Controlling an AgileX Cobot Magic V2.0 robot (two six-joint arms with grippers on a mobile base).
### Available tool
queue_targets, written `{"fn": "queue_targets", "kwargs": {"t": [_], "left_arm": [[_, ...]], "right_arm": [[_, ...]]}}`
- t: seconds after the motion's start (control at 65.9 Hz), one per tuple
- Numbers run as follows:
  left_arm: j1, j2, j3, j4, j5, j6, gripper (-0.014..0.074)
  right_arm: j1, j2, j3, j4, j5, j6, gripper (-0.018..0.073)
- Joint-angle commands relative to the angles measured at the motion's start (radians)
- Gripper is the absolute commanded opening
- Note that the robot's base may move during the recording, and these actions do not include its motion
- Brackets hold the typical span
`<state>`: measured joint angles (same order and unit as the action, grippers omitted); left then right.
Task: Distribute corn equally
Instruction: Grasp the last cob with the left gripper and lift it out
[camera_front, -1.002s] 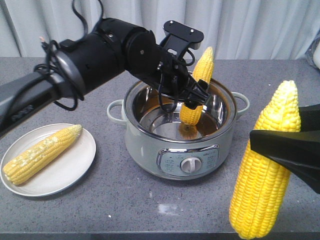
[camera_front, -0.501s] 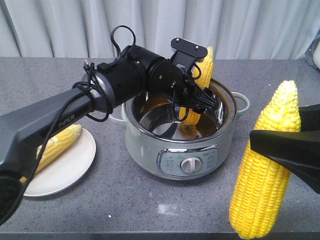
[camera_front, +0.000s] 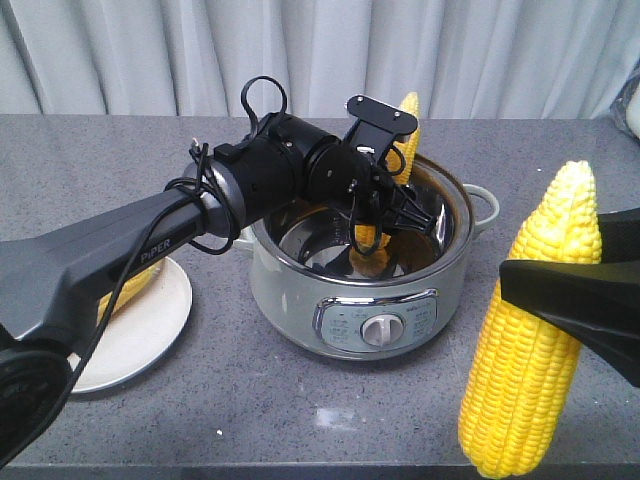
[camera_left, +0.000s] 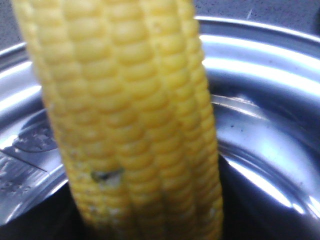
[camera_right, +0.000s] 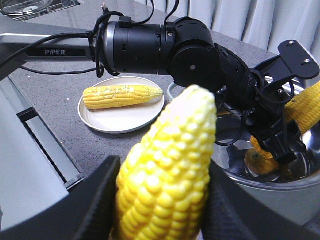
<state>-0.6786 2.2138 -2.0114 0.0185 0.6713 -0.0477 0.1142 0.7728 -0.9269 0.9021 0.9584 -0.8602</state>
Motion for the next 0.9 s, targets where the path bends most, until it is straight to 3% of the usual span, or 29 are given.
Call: {"fn": "queue_targets", "kwargs": {"t": [0.0,0.288,0.638,0.881], "left_arm": [[-0.001,-0.080,-0.033,-0.001,-0.015,-0.007,0.0332],[-0.001,-0.178,-0.033,0.011,0.071,0.005,0.0317],[-0.001,-0.325,-0.029,0.115,0.210,0.021,0.0317],[0.027,-0.444,0.111,0.142,0.183,0.021,0.0317]], "right_arm": [[0.000,-0.004,-0.025,0.050,-0.040,-0.008,0.0207],[0.000,-0.004,-0.025,0.050,-0.040,-0.008,0.0207],[0.000,-0.004,-0.025,0.050,-0.040,-0.008,0.0207],[0.000,-0.004,-0.025,0.050,-0.040,-0.008,0.0207]]}}
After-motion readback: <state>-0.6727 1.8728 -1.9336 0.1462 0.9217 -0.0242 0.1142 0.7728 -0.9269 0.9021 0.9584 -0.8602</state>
